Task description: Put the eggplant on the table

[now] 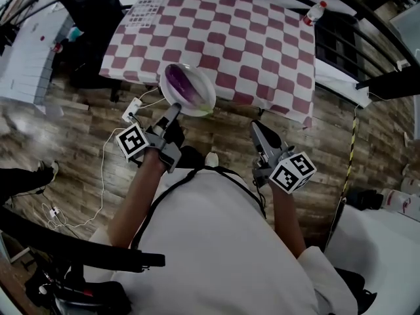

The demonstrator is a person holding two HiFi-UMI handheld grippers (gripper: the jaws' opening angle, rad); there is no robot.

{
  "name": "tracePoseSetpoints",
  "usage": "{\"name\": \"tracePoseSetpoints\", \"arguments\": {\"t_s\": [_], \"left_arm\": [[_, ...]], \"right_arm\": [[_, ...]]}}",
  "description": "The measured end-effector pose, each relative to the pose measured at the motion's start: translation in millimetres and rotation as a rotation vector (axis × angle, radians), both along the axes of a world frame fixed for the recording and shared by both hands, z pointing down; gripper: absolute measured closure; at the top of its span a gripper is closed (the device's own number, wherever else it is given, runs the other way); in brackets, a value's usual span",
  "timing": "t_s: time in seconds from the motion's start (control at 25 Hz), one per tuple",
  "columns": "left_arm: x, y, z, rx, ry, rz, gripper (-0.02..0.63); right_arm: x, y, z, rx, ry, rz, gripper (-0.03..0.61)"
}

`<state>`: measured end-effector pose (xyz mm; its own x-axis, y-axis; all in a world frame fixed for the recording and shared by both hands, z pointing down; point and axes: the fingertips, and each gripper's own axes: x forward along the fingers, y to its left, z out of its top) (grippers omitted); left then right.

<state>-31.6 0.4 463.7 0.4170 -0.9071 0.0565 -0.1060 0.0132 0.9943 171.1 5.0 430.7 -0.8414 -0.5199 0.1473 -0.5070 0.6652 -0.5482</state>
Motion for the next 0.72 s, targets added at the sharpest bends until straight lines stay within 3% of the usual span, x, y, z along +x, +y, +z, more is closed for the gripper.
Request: {"name": "tracePoseSetpoints", "arguments": {"t_s": [0.36,0.72], "left_arm": [[-2.9,-4.9,4.4,-0.005,0.007,0.000,0.591],[-15.6,-41.9,1.9,0.005,0.009,0.030,0.591]], "right_arm": [[-2.8,-0.6,3.7,-0.014,-0.008,0.015,0.571],[-20.5,-29.2,3.7,-0.016,-0.003,0.035,0.571]]}}
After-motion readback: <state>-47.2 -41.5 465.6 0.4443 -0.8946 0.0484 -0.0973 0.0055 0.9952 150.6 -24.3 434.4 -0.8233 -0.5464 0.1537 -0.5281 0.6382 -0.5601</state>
